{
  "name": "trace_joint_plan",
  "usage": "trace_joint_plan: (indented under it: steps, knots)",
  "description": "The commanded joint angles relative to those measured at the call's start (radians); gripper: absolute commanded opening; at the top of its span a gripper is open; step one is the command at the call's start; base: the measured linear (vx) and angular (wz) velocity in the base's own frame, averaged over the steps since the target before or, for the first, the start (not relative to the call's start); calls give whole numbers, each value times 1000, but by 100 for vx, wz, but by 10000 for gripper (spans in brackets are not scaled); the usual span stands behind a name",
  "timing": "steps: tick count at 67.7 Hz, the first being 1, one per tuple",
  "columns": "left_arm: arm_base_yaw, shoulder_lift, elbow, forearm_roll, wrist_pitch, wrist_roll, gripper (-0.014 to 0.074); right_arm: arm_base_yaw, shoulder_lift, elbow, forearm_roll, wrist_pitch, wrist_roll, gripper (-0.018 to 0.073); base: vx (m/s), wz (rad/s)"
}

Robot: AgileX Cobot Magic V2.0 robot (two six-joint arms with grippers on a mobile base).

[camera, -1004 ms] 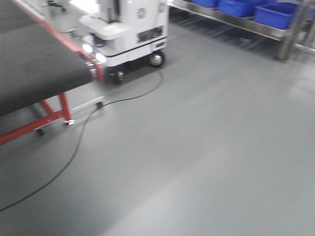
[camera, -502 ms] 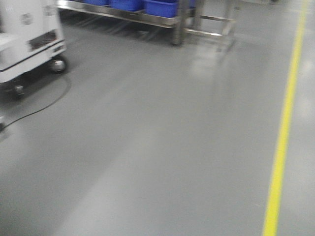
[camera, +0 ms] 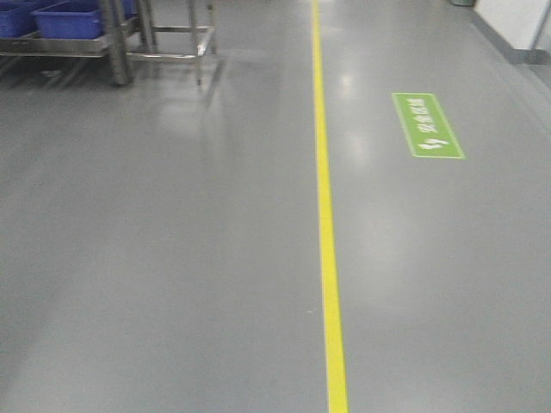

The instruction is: Move and align brake pads A on conveyor

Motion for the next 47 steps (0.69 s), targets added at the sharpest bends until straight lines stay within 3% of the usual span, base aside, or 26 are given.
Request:
trace_joint_plan:
  steps: [1,47]
  knots:
    - [-4,11,-24,-3,-69,-2,391,0,15,-27,-6,-78,-10,488,-1,-56]
    - [-4,11,-24,-3,-69,-2,391,0,15,-27,-6,-78,-10,488,16,-24]
